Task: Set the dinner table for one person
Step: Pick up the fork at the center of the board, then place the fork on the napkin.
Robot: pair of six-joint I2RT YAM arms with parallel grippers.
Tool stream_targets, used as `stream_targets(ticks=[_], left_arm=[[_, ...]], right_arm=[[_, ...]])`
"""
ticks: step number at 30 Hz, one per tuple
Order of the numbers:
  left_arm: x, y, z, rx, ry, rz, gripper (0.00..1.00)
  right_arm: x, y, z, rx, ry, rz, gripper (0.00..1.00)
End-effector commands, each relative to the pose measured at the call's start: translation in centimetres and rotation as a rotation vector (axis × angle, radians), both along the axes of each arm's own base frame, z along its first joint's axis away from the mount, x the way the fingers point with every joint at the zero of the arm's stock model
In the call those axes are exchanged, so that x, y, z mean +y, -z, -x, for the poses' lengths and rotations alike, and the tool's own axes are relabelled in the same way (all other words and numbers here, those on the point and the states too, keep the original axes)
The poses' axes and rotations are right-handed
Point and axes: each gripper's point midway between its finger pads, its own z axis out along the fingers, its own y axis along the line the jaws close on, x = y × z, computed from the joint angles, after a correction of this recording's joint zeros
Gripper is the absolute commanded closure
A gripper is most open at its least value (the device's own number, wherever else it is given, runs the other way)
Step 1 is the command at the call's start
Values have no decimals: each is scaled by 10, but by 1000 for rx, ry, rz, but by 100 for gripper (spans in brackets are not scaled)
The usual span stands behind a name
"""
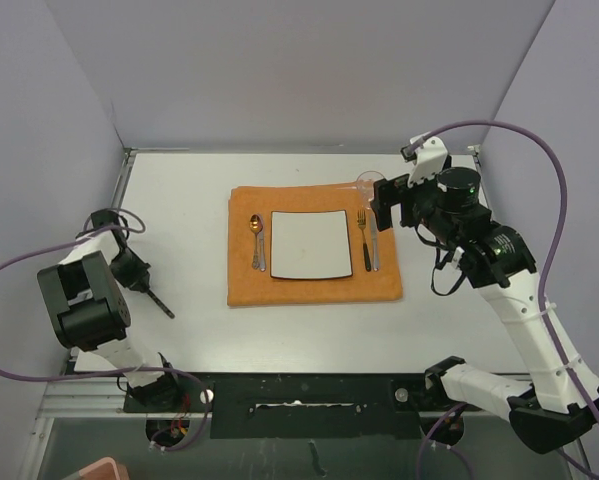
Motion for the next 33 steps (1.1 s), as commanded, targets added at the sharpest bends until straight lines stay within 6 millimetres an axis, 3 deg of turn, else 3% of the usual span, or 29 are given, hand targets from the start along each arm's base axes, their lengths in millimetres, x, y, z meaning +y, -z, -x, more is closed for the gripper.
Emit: stream_targets(ticks=[1, 5, 8, 11, 15, 17, 24, 29, 33], left_arm=[[-7, -61, -39, -223, 90, -78, 100], [-30, -127, -70, -408, 214, -160, 100], [-66, -180, -89, -573, 329, -141, 100], [-116, -228, -101, -719, 472, -91, 100], [-203, -263, -101, -815, 748, 52, 100], [-236, -267, -96, -827, 851, 97, 100], [-308, -250, -80, -786, 1124, 215, 100], [-320, -230, -99, -689, 1208, 108, 100], [-332, -226, -120, -670, 1255, 74, 100]], right_arm=[[-2, -25, 1, -91, 18, -48, 2], [-2, -21, 4, -85, 20, -61, 2], [-3, -18, 7, -81, 25, -76, 2], [-2, -14, 10, -74, 25, -91, 2], [-4, -5, 16, -51, 36, -112, 2], [-5, -2, 21, -51, 40, -133, 2], [-10, 6, 36, -35, 49, -164, 2], [-14, 1, 43, -44, 51, -164, 2], [-16, -2, 47, -40, 41, -145, 2]])
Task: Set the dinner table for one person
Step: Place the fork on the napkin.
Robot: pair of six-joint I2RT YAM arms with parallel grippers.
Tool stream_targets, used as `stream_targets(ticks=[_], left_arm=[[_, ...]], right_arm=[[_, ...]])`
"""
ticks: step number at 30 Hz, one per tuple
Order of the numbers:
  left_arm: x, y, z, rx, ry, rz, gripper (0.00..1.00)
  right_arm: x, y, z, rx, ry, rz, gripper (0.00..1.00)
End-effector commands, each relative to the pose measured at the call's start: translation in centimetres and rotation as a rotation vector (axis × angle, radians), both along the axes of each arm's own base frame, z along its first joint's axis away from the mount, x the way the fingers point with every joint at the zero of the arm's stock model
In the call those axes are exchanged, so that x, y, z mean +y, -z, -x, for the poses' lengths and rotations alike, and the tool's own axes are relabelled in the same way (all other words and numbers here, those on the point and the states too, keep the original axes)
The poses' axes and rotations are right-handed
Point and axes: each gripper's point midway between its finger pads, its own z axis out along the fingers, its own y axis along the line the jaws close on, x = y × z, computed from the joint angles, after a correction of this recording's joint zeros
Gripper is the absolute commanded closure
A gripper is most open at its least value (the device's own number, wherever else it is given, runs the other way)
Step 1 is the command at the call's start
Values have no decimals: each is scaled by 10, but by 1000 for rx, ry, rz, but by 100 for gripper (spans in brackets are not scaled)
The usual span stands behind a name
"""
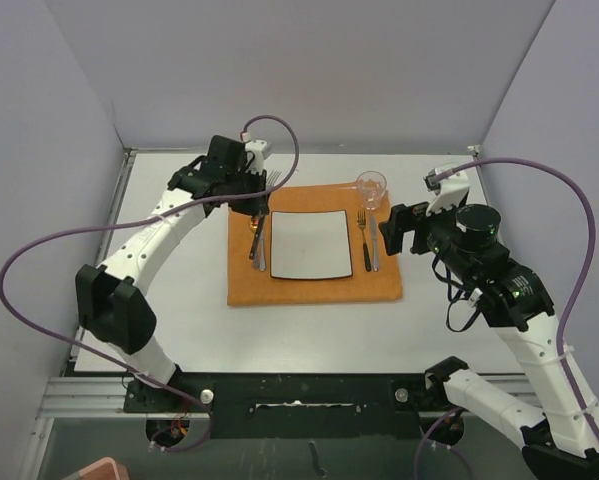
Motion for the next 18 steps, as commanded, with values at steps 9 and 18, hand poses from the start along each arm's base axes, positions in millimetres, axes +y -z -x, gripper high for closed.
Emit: stream_targets(ticks=[9, 18], left_arm=[[-33, -8, -63, -64, 27, -75, 100], [-36, 31, -92, -10, 36, -204, 100]], right_arm=[[-8, -23, 7, -45, 7, 27, 2], [-9, -16, 5, -26, 8, 63, 2]])
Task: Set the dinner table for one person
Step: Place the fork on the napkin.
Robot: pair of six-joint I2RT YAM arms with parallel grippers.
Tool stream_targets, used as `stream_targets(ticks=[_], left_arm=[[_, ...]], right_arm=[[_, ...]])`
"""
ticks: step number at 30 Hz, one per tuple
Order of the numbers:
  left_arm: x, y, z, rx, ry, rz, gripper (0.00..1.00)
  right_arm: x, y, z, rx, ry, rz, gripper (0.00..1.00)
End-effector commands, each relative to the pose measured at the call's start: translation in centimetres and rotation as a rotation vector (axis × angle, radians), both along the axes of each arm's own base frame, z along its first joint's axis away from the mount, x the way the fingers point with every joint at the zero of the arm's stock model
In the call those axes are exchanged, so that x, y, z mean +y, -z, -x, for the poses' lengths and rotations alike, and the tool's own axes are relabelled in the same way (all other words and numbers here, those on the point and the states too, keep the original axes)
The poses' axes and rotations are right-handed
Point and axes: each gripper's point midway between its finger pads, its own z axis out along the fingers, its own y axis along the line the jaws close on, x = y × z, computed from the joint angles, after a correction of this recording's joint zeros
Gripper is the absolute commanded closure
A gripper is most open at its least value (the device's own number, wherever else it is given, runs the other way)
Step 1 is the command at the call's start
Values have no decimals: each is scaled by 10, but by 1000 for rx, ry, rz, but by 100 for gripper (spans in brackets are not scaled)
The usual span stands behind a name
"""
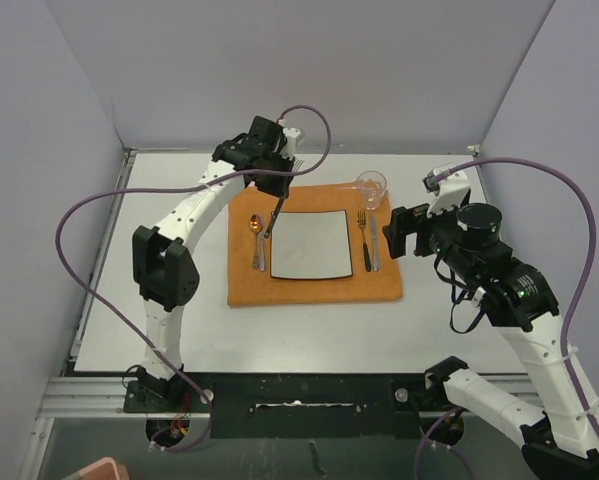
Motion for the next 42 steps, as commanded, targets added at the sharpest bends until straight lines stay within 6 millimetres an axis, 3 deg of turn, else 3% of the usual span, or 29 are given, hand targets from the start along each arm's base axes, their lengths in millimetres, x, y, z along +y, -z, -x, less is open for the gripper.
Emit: stream_targets(ticks=[1, 6, 15, 20, 25, 34, 42], left_arm=[[7, 8, -24, -1, -26, -52, 100], [-8, 21, -26, 47, -55, -15, 100], [-37, 50, 13, 202, -199, 108, 100], [-48, 56, 29, 213, -378, 306, 100], [-56, 66, 40, 220, -390, 300, 100], [-64, 67, 39, 200, -384, 265, 100], [-49, 79, 24, 142, -413, 150, 100]], right_arm=[[-4, -15, -2, -47, 14, 8, 2], [-7, -10, -3, -43, 28, 22, 2], [-8, -4, -6, -36, 42, 25, 2], [0, -2, -8, -28, 27, -6, 2], [7, -2, -10, -26, 10, -32, 2], [10, -1, -9, -22, -2, -43, 2], [8, -5, -8, -30, -4, -24, 2]])
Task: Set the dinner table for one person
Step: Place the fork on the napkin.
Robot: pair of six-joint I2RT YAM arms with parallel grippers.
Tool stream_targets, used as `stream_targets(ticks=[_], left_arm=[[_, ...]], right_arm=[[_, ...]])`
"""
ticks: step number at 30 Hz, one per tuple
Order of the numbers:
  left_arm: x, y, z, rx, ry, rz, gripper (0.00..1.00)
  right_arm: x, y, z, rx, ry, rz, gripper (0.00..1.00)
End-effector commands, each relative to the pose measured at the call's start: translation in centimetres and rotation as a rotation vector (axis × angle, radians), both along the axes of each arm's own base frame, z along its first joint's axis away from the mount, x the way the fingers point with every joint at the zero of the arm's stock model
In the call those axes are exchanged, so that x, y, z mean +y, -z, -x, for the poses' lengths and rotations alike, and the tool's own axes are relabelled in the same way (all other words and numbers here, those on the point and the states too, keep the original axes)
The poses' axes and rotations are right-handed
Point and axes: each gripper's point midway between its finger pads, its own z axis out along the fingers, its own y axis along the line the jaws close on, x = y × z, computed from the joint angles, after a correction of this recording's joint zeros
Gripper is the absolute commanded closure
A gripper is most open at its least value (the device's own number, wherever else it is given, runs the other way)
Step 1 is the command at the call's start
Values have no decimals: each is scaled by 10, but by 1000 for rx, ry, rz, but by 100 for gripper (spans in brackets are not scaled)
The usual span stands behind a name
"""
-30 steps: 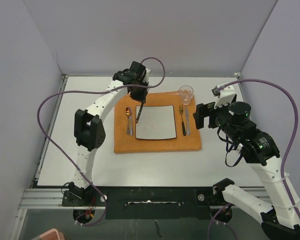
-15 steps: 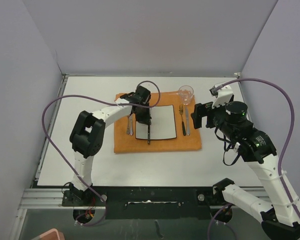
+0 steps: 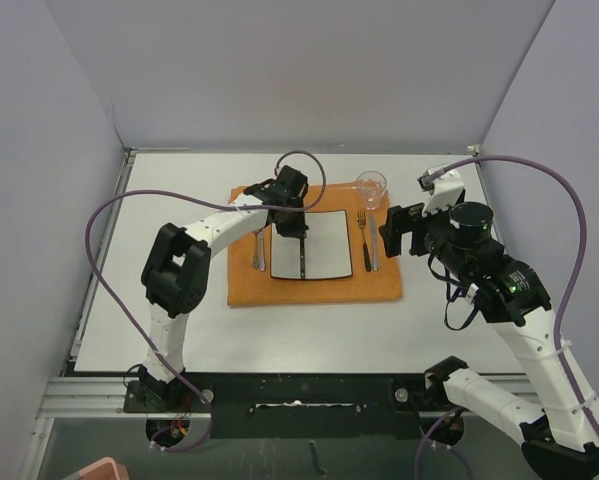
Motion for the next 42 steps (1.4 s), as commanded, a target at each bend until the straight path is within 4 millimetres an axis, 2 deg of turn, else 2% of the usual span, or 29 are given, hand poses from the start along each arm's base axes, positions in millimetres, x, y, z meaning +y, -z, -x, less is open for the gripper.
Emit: stream_targets(ticks=[1, 6, 13, 19, 31, 42], left_arm=[[4, -33, -28, -129, -20, -38, 100], [6, -22, -34, -129, -15, -84, 100], [8, -12, -30, -108, -14, -97, 100], [11, -12, -28, -116, -25, -102, 100], [17, 13, -19, -58, -38, -126, 100], [16, 24, -16, -29, -40, -134, 100]], right_arm=[[4, -18, -2, -61, -17, -19, 2], [4, -21, -4, -71, -21, -4, 2], [6, -21, -10, -76, -30, 17, 2], [10, -23, -16, -85, -43, 31, 2], [16, -24, -26, -96, -59, 44, 2], [23, -30, -31, -116, -73, 23, 2]])
